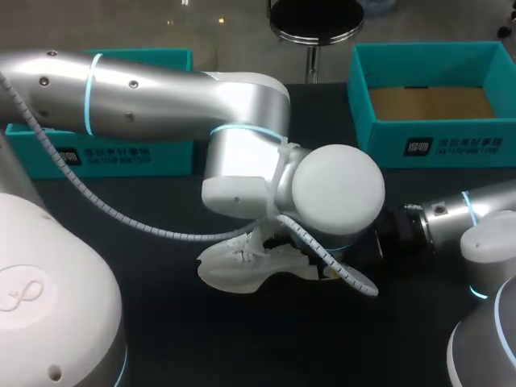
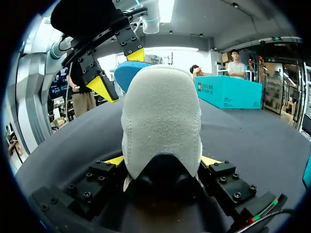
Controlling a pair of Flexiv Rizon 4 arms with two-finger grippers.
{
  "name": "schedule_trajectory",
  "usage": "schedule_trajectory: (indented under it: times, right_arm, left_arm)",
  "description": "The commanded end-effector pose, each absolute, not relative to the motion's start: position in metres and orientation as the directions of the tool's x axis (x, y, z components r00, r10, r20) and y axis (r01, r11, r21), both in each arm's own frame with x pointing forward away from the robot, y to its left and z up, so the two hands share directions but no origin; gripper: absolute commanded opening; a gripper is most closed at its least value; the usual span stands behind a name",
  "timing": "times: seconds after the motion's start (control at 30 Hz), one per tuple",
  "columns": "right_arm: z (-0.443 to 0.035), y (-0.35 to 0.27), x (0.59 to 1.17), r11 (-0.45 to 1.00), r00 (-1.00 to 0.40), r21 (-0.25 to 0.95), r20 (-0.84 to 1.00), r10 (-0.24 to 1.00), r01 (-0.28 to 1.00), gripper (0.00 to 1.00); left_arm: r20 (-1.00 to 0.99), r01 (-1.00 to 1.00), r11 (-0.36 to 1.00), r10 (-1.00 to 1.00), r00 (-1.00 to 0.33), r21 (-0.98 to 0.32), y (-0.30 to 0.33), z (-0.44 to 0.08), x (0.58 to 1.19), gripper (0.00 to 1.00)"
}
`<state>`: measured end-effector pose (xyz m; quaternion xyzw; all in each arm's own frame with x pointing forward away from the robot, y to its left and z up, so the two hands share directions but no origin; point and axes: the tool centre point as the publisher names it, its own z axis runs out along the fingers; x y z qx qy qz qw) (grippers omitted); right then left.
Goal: Take the shoe out of the shoebox, open the shoe tongue, remove and reinsert the insole, then place the shoe into the shoebox
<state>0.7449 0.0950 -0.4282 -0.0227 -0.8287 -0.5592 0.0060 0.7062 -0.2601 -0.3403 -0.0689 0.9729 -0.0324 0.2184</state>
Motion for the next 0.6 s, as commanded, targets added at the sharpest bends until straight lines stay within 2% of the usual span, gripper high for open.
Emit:
schedule_trajectory:
  times: [0.03, 0.23, 0.33, 0.43, 0.47, 0.6]
  right_arm:
    - [-0.434, 0.097, 0.746, 0.376, -0.999, 0.926, 0.036, 0.032, 0.045, 0.00]
    - [-0.434, 0.097, 0.746, 0.376, -0.999, 0.926, 0.036, 0.032, 0.045, 0.00]
    - [-0.434, 0.097, 0.746, 0.376, -0.999, 0.926, 0.036, 0.032, 0.045, 0.00]
    - [-0.434, 0.097, 0.746, 0.376, -0.999, 0.926, 0.036, 0.032, 0.045, 0.00]
    - [-0.434, 0.097, 0.746, 0.376, -0.999, 0.926, 0.036, 0.032, 0.045, 0.00]
    - [-0.434, 0.097, 0.746, 0.376, -0.999, 0.926, 0.036, 0.032, 0.045, 0.00]
  left_arm:
    - [-0.438, -0.126, 0.988, -0.154, -0.886, -0.093, -0.263, -0.339, 0.704, 0.37]
    - [-0.465, -0.143, 0.985, -0.172, -0.868, -0.097, -0.265, -0.338, 0.707, 0.35]
    - [-0.468, -0.156, 0.982, -0.186, -0.864, -0.102, -0.265, -0.338, 0.711, 0.19]
    - [-0.476, -0.162, 0.982, -0.189, -0.859, -0.098, -0.265, -0.340, 0.714, 0.09]
    - [-0.477, -0.163, 0.982, -0.190, -0.858, -0.097, -0.265, -0.340, 0.715, 0.01]
    - [-0.472, -0.158, 0.982, -0.187, -0.862, -0.102, -0.264, -0.338, 0.715, 0.00]
